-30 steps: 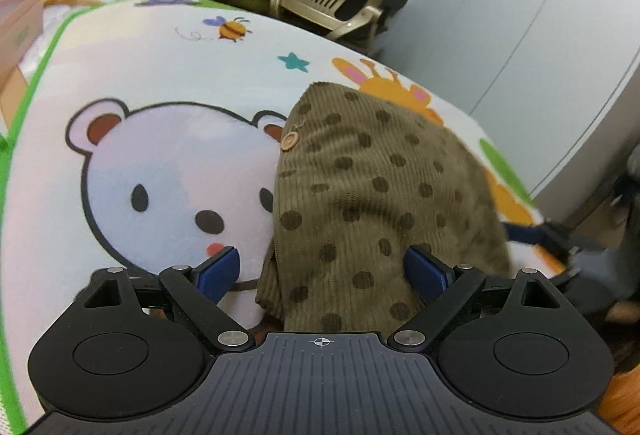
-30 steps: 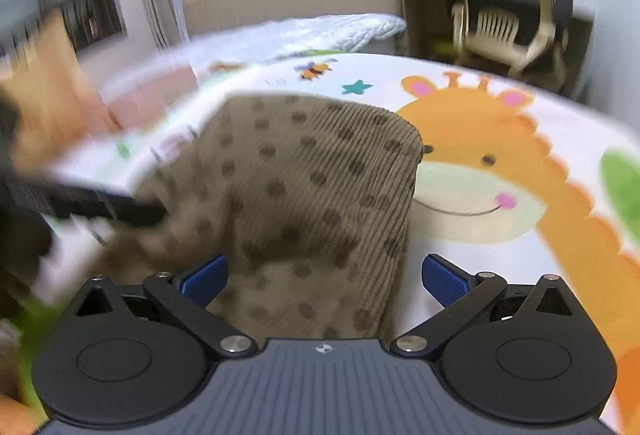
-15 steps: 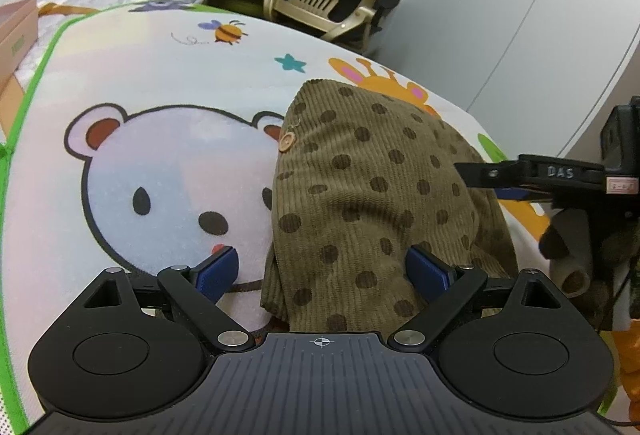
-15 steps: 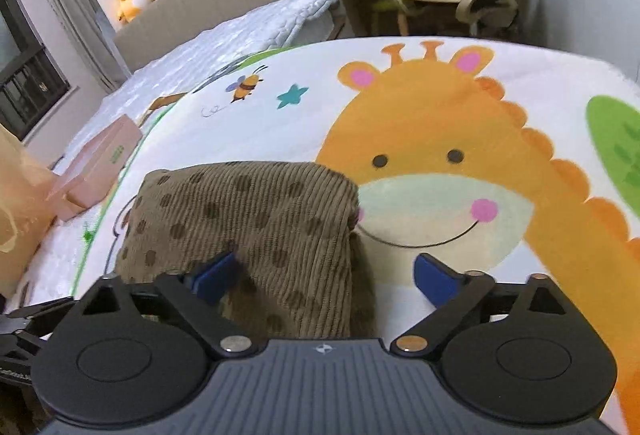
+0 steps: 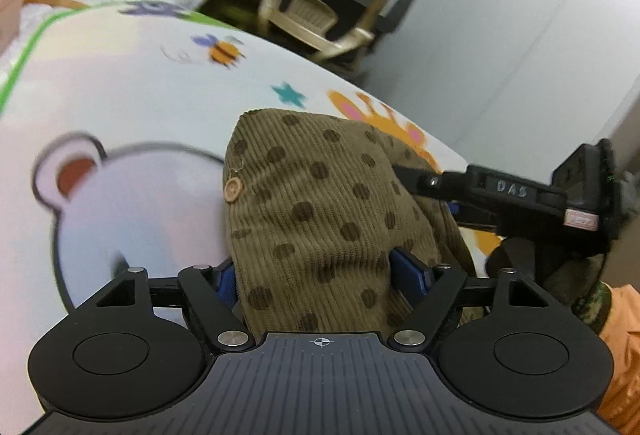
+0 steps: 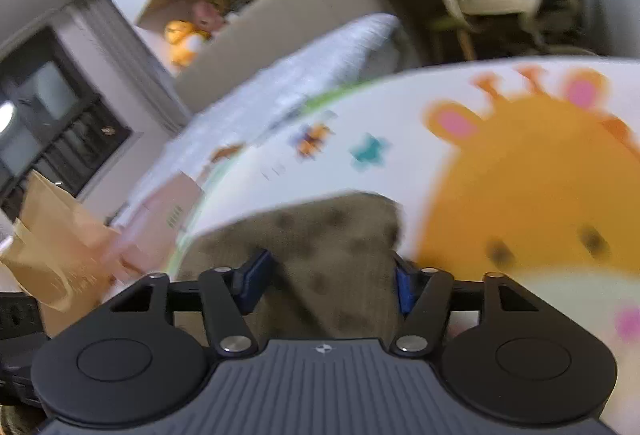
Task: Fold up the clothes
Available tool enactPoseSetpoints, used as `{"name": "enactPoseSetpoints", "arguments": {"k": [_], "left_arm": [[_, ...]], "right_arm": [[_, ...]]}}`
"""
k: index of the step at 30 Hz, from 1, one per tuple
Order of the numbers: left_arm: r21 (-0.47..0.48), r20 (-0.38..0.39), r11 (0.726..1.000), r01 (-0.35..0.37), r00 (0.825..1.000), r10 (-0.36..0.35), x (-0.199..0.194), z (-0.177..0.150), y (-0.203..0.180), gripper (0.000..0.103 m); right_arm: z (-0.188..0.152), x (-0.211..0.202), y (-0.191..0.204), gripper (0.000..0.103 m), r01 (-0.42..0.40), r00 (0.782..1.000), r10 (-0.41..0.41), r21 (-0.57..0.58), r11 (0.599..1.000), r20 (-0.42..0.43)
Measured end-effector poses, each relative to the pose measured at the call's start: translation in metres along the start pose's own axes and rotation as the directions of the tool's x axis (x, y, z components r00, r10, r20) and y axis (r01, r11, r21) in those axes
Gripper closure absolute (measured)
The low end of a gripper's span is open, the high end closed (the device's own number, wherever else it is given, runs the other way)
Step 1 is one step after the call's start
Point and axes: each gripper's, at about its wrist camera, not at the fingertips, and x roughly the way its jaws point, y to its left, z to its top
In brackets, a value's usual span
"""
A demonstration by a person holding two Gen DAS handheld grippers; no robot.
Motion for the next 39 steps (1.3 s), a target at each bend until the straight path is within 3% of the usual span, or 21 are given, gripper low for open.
{"name": "enactPoseSetpoints", "arguments": {"k": [2, 5, 7, 9, 10, 11, 13, 17, 20, 24, 30, 37, 39], "left_arm": [[0.001, 0.019, 0.999, -0.037, 0.999, 0.037, 0.008, 0.016, 0.006, 0.027], [0.014, 0.053, 0.994, -0.106, 0.993, 0.105, 0.016, 0.034, 0.014, 0.026], [0.038, 0.064, 0.994, -0.103, 0.993, 0.101, 0.006, 0.035, 0.012, 0.026], [0.063, 0.074, 0.993, -0.099, 0.993, 0.094, -0.005, 0.034, 0.01, 0.019], [0.076, 0.079, 0.992, -0.097, 0.993, 0.091, -0.011, 0.034, 0.009, 0.011], [0.09, 0.096, 0.991, -0.097, 0.991, 0.089, -0.016, 0.034, 0.006, 0.01], [0.113, 0.131, 0.989, -0.091, 0.988, 0.076, -0.024, 0.036, -0.002, 0.009], [0.16, 0.174, 0.986, -0.046, 0.985, 0.018, -0.01, 0.054, -0.019, 0.009], [0.181, 0.156, 0.983, 0.017, 0.987, -0.046, 0.019, 0.069, -0.027, 0.009], [0.159, 0.105, 0.987, 0.027, 0.994, -0.044, 0.059, 0.077, -0.024, 0.009], [0.151, 0.073, 0.988, 0.01, 0.997, -0.021, 0.076, 0.085, -0.014, 0.009], [0.143, 0.104, 0.99, 0.008, 0.994, -0.023, 0.056, 0.076, -0.012, 0.008], [0.113, 0.131, 0.994, -0.008, 0.991, -0.007, 0.036, 0.067, -0.015, 0.008]], "right_arm": [[0.015, 0.017, 0.009, 0.041, 0.052, 0.999, -0.051, -0.048, 0.997, 0.014], [0.019, 0.024, 0.015, 0.036, 0.209, 0.978, -0.2, -0.173, 0.962, 0.067], [0.014, 0.019, 0.014, 0.029, 0.299, 0.954, -0.284, -0.247, 0.922, 0.095], [0.006, 0.013, 0.008, 0.026, 0.392, 0.92, -0.375, -0.305, 0.868, 0.116], [0.002, 0.009, 0.004, 0.025, 0.417, 0.909, -0.4, -0.312, 0.854, 0.119], [-0.002, 0.004, -0.001, 0.025, 0.44, 0.897, -0.425, -0.318, 0.84, 0.122], [-0.012, -0.009, 0.002, 0.025, 0.444, 0.895, -0.425, -0.341, 0.829, 0.134], [-0.037, -0.038, 0.034, 0.025, 0.277, 0.961, -0.243, -0.44, 0.854, 0.133], [-0.055, -0.053, 0.059, 0.021, 0.143, 0.99, -0.118, -0.531, 0.835, 0.08], [-0.065, -0.041, 0.071, 0.02, 0.12, 0.991, -0.131, -0.577, 0.808, 0.023], [-0.056, -0.012, 0.056, 0.017, 0.193, 0.978, -0.206, -0.523, 0.83, 0.033], [-0.074, -0.027, 0.05, 0.011, 0.224, 0.97, -0.242, -0.503, 0.835, 0.03], [-0.085, -0.036, 0.053, 0.003, 0.226, 0.969, -0.244, -0.489, 0.842, 0.028]]}}
